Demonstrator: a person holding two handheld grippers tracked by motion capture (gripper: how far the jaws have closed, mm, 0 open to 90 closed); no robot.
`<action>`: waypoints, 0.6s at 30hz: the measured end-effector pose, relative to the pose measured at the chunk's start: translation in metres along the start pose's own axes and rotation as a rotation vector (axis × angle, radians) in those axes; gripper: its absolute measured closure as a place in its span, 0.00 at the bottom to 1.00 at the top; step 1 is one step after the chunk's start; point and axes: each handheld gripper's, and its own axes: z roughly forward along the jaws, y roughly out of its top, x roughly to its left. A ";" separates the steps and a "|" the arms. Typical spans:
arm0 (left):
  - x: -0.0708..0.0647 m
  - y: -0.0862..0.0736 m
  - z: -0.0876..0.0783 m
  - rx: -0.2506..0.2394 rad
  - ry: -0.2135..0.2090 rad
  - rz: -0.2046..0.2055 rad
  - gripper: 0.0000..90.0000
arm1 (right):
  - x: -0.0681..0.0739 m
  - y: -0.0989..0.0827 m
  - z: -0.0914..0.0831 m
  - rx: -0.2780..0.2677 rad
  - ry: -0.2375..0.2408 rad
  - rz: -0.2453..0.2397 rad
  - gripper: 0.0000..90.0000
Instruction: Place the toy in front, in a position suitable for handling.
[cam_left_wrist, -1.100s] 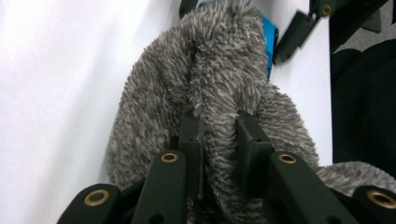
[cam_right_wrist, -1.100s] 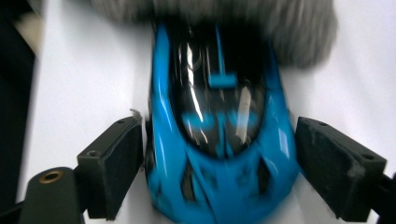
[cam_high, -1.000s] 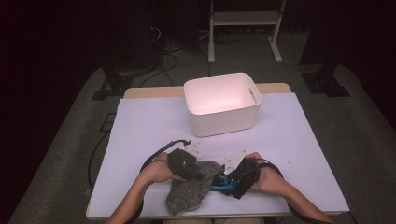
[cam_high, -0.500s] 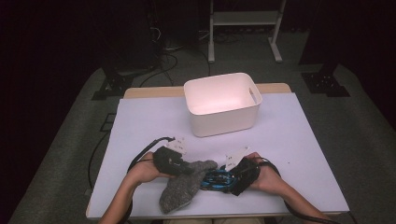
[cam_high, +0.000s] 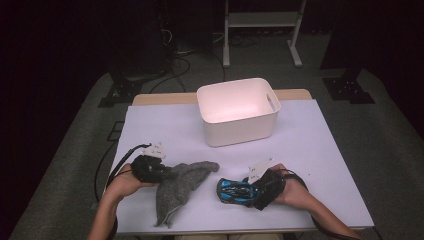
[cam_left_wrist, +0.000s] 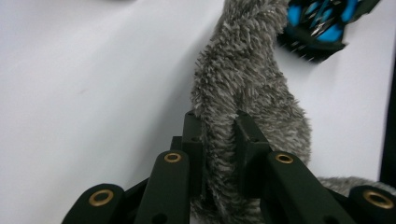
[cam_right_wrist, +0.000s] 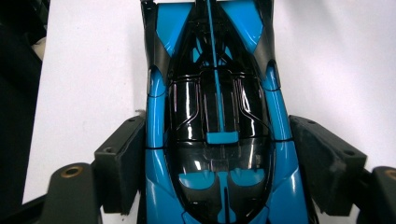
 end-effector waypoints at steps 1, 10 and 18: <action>0.002 -0.003 -0.002 0.003 0.010 -0.003 0.86 | 0.000 0.000 0.000 0.002 -0.003 -0.003 0.25; 0.019 -0.035 -0.020 -0.005 0.097 -0.081 0.85 | 0.001 0.000 0.000 0.007 -0.007 0.008 0.25; 0.025 -0.057 -0.037 -0.043 0.179 -0.142 0.72 | -0.001 -0.003 -0.007 -0.020 0.013 0.054 0.22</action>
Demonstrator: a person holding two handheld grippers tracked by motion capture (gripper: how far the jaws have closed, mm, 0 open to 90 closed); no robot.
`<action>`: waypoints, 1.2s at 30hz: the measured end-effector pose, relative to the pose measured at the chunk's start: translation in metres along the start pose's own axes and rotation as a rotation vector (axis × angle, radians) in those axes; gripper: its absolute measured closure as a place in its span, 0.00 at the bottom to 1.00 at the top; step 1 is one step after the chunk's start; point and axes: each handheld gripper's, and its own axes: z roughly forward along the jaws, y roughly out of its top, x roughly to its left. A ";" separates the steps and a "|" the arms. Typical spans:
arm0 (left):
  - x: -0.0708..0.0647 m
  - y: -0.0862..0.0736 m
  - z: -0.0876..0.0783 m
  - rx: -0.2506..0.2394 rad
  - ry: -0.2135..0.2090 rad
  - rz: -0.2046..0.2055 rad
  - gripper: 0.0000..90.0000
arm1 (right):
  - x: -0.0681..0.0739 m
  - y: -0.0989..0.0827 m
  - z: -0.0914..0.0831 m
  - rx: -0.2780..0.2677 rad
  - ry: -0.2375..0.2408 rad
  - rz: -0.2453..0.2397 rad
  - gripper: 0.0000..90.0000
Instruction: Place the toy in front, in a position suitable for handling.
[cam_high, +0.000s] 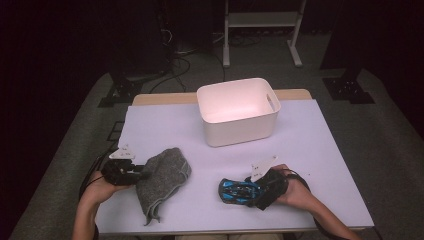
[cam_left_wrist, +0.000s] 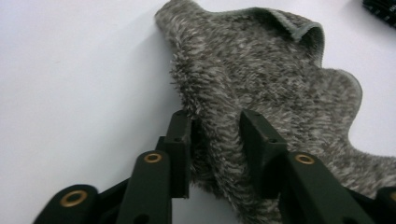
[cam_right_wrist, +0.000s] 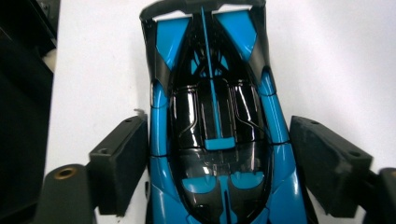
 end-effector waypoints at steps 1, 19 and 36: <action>0.000 0.000 -0.001 -0.008 0.002 -0.001 0.68 | 0.000 0.000 -0.001 -0.007 0.001 0.001 0.22; -0.018 0.018 0.001 -0.087 -0.002 0.025 0.37 | -0.022 0.006 -0.027 -0.076 0.073 0.096 0.16; -0.039 0.029 0.016 -0.115 -0.038 0.075 0.10 | -0.059 0.040 -0.065 -0.042 0.010 0.057 0.16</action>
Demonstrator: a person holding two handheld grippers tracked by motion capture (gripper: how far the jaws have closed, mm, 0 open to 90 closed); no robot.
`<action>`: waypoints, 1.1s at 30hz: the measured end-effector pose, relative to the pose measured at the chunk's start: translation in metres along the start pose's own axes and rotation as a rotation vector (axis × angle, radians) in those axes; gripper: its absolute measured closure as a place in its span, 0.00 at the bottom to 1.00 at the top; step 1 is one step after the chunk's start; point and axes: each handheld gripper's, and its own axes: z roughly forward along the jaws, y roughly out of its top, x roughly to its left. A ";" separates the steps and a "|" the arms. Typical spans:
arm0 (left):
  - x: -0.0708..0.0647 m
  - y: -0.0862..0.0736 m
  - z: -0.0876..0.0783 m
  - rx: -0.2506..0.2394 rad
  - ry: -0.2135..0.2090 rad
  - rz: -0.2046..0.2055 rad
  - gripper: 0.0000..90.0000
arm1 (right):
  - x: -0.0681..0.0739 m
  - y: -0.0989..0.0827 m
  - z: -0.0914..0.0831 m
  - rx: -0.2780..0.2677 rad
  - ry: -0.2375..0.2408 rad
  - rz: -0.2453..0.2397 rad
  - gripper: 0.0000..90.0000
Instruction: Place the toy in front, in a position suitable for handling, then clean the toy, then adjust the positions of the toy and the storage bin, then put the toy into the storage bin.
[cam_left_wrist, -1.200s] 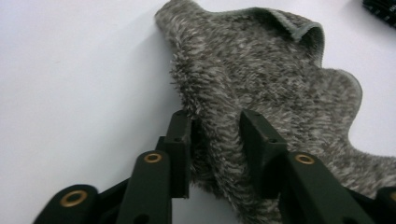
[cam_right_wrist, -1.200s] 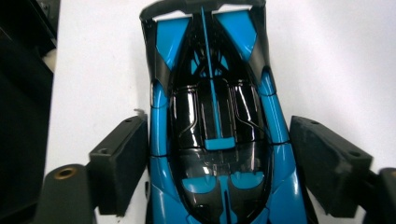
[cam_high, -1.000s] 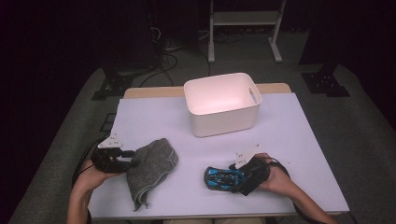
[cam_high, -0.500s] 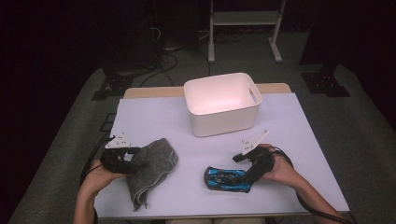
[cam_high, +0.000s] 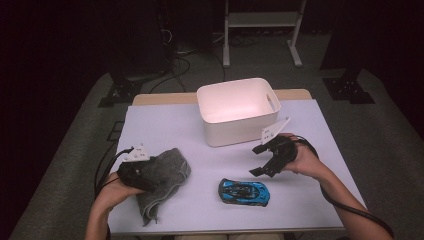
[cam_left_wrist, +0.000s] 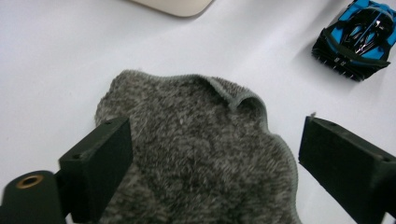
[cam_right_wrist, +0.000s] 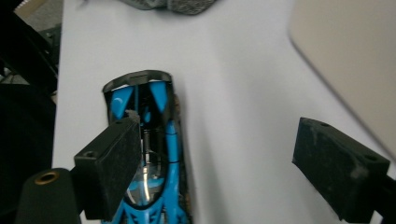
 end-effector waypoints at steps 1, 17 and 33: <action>-0.001 0.001 0.001 -0.005 -0.001 0.001 0.10 | -0.003 0.003 -0.002 0.006 -0.011 0.001 0.16; -0.010 0.004 0.002 0.010 -0.013 0.022 0.10 | -0.012 0.024 -0.011 0.000 -0.015 -0.033 0.16; -0.010 0.010 0.009 0.018 -0.027 0.042 0.10 | -0.016 0.045 -0.028 0.014 -0.035 -0.076 0.16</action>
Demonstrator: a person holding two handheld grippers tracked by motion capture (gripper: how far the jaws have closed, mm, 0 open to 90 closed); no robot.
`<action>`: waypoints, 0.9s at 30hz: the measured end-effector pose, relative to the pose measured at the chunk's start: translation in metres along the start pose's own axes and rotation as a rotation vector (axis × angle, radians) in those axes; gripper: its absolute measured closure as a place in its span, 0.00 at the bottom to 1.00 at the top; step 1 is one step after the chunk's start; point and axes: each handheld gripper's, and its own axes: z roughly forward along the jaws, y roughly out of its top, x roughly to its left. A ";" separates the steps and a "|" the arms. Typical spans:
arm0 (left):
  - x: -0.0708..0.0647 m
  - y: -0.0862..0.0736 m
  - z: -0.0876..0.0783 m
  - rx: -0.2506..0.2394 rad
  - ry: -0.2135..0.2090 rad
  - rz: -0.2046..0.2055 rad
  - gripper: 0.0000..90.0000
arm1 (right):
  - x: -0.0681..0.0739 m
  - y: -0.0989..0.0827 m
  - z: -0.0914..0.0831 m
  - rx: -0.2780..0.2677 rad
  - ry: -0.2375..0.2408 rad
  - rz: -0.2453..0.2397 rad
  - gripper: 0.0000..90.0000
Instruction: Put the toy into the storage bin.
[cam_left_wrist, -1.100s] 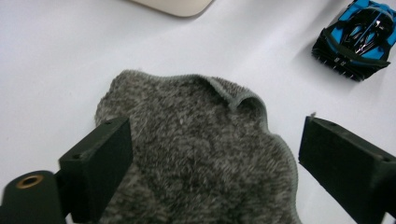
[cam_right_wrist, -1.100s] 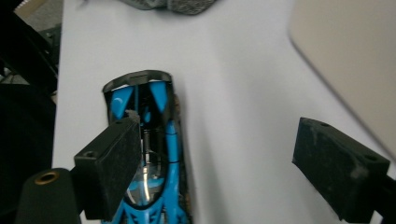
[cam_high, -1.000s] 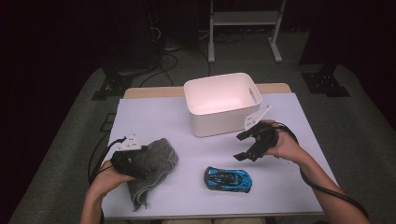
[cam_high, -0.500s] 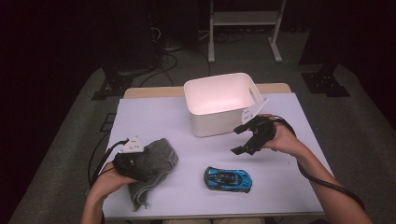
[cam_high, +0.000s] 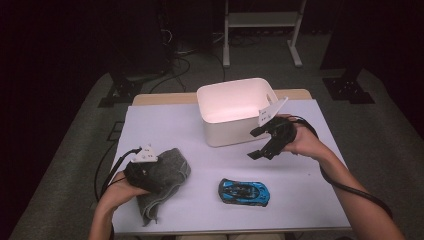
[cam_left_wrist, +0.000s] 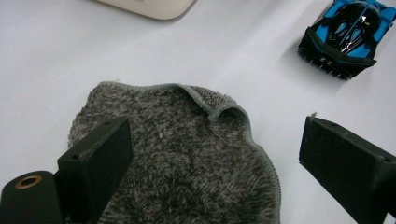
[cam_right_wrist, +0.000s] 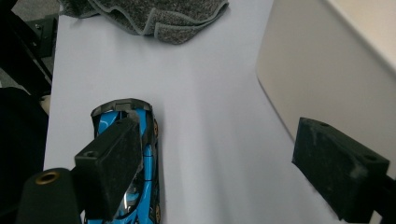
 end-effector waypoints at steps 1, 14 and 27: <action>0.000 0.001 -0.001 0.004 0.001 0.010 0.10 | -0.001 0.002 -0.002 0.000 0.000 -0.005 0.16; 0.001 0.002 0.004 0.018 -0.014 0.011 0.10 | -0.027 0.031 -0.018 0.013 -0.045 -0.034 0.16; -0.001 0.005 0.002 0.015 -0.017 0.015 0.10 | -0.058 0.041 -0.011 0.051 -0.055 -0.021 0.17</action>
